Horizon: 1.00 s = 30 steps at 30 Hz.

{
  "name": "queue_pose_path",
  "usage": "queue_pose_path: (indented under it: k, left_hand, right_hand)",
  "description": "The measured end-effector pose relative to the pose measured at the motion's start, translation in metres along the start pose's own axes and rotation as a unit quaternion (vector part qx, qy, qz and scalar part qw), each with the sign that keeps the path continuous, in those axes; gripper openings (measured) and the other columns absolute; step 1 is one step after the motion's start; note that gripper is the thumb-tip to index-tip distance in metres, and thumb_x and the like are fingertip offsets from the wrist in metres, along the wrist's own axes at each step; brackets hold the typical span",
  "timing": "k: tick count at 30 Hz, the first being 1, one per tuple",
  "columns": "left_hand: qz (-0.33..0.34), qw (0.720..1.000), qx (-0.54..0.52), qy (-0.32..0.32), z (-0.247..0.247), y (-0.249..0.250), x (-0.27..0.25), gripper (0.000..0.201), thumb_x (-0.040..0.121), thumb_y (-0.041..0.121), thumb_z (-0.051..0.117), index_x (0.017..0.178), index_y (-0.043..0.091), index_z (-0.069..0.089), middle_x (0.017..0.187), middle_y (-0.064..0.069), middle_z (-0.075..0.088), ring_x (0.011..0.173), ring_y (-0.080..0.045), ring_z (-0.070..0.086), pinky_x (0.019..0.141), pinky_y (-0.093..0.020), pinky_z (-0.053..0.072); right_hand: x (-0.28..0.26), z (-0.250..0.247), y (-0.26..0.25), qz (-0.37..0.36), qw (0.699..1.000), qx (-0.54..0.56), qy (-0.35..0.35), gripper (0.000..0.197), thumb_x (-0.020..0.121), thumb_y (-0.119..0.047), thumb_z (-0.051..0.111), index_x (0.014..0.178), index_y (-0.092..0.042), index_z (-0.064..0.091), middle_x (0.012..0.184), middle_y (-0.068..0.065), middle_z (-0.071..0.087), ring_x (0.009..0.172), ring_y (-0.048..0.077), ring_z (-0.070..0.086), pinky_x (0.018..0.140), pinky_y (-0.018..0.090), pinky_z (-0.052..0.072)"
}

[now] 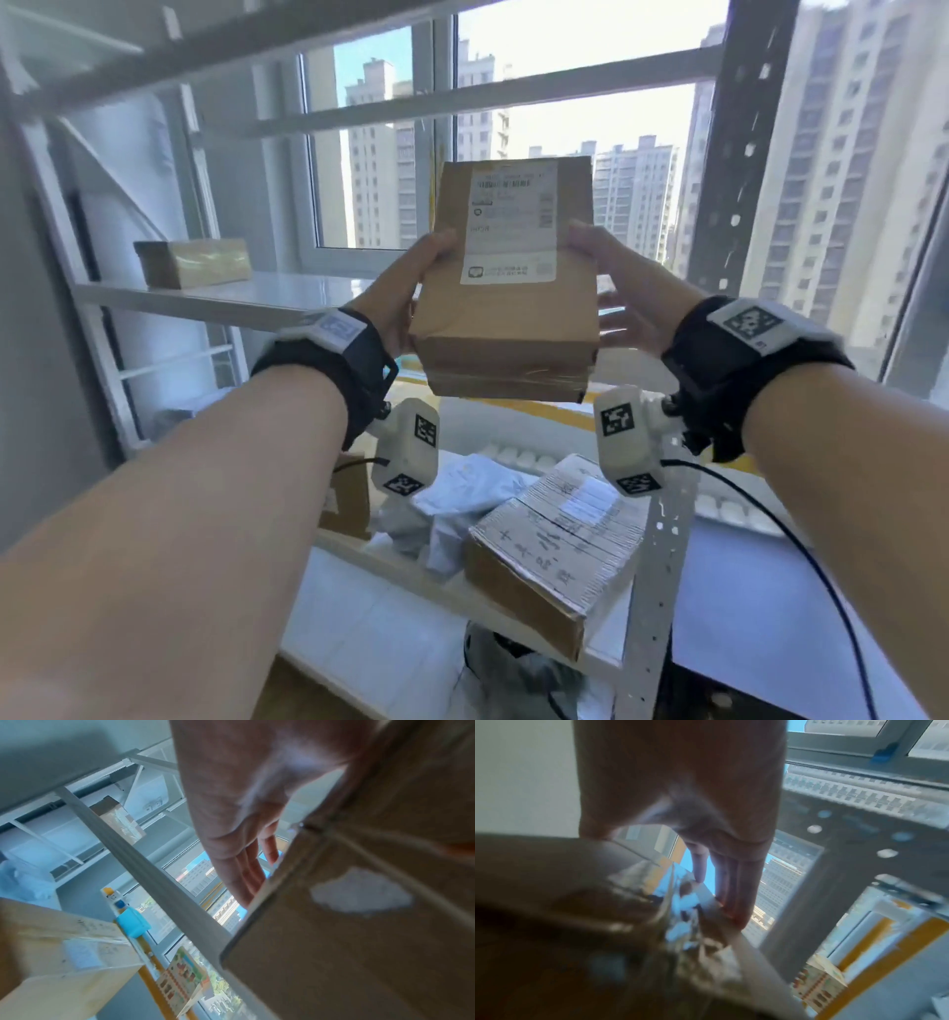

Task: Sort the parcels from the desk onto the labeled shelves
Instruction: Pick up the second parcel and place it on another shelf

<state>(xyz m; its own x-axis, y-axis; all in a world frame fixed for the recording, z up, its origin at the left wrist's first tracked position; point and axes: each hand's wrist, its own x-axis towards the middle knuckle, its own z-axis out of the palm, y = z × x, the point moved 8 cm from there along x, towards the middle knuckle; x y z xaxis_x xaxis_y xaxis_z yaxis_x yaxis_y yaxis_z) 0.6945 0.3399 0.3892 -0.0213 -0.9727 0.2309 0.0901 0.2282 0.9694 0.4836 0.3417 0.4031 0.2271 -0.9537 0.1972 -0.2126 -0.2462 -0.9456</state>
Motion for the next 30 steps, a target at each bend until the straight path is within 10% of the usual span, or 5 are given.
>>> queue_pose_path:
  k: [17, 25, 30]
  left_hand:
    - [-0.014, 0.998, -0.045, -0.035, -0.004, -0.03, 0.188, 0.072, 0.067, 0.053, 0.069, 0.131, 0.022, 0.061, 0.132, -0.007, 0.065, 0.121, -0.03, 0.062, 0.108, -0.05, 0.042]
    - [-0.076, 0.994, -0.07, -0.033, 0.0, -0.049, 0.225, 0.018, 0.075, 0.038, 0.062, 0.073, 0.02, 0.061, 0.068, -0.001, 0.056, 0.064, -0.019, 0.056, 0.072, -0.033, 0.049]
    - [-0.106, 0.993, -0.024, -0.041, -0.005, -0.057, 0.242, 0.028, 0.078, 0.045, 0.056, 0.092, 0.021, 0.06, 0.075, -0.002, 0.056, 0.077, -0.022, 0.056, 0.07, -0.032, 0.046]
  right_hand:
    - [0.168, -0.029, 0.036, 0.091, 0.984, 0.108, 0.109, 0.068, 0.084, -0.074, 0.044, 0.109, -0.013, 0.061, 0.119, 0.017, 0.064, 0.11, 0.035, 0.064, 0.1, 0.05, 0.053]
    - [0.184, -0.023, 0.059, 0.111, 0.976, 0.15, 0.112, 0.086, 0.076, -0.071, 0.053, 0.132, -0.006, 0.06, 0.128, 0.019, 0.066, 0.121, 0.036, 0.064, 0.103, 0.048, 0.051]
    - [0.192, -0.019, 0.061, 0.118, 0.973, 0.142, 0.136, 0.092, 0.061, -0.066, 0.064, 0.133, -0.01, 0.062, 0.122, 0.014, 0.065, 0.125, 0.034, 0.063, 0.107, 0.051, 0.047]
